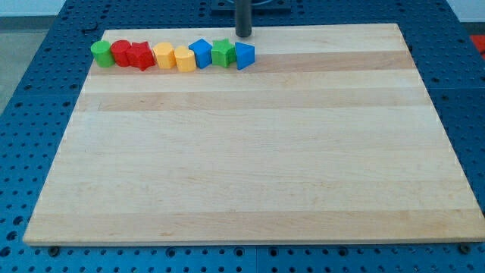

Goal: Push the blue cube towards the center of the board

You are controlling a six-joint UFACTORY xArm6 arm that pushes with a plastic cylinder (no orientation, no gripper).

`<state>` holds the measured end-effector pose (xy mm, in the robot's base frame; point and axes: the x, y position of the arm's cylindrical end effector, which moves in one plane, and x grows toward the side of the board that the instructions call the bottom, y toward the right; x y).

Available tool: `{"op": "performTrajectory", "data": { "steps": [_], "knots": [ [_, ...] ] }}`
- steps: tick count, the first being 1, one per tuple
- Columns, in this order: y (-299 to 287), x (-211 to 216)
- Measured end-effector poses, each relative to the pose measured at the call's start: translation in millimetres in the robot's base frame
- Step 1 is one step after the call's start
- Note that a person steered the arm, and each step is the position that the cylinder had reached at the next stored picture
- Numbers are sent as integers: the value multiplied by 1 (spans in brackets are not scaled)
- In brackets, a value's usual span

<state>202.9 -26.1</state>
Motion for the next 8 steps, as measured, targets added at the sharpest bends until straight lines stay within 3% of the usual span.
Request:
{"op": "performTrajectory", "data": {
  "steps": [8],
  "knots": [
    [-69, 0]
  ]
}}
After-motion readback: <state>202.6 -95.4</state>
